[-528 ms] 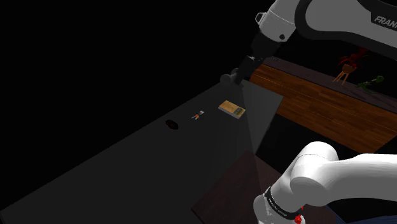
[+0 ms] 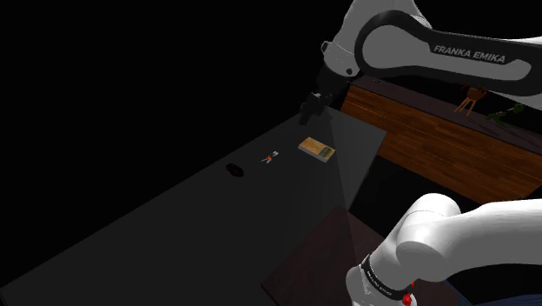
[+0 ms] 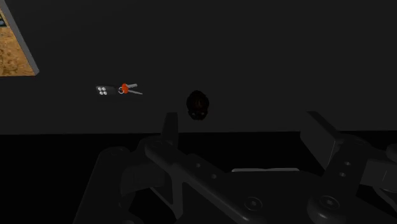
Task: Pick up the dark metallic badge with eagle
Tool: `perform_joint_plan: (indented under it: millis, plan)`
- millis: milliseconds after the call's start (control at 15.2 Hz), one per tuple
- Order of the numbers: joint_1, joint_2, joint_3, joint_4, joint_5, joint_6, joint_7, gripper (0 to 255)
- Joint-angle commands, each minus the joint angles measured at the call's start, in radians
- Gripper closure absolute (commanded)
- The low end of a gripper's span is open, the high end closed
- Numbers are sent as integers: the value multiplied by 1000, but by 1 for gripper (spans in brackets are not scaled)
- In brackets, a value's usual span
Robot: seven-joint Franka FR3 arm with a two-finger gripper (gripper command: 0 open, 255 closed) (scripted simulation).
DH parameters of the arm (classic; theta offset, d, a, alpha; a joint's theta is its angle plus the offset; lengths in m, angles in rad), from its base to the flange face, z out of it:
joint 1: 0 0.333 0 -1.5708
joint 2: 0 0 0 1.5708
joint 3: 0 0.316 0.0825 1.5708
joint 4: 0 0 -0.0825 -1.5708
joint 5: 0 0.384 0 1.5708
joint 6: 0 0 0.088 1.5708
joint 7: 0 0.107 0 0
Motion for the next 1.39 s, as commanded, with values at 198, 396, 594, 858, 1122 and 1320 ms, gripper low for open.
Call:
perform_joint_plan:
  millis: [198, 396, 594, 858, 1122, 1320]
  plan:
    - [0, 140, -17, -17, 3, 141, -24, 0]
    - [1, 237, -26, -14, 6, 224, -39, 0]
    - [2, 340, -35, 1, 12, 301, -55, 0]
    - [4, 485, -45, 39, 25, 393, -79, 0]
    - [4, 636, -51, 97, 42, 470, -106, 0]
    - [3, 750, -52, 153, 58, 517, -127, 0]
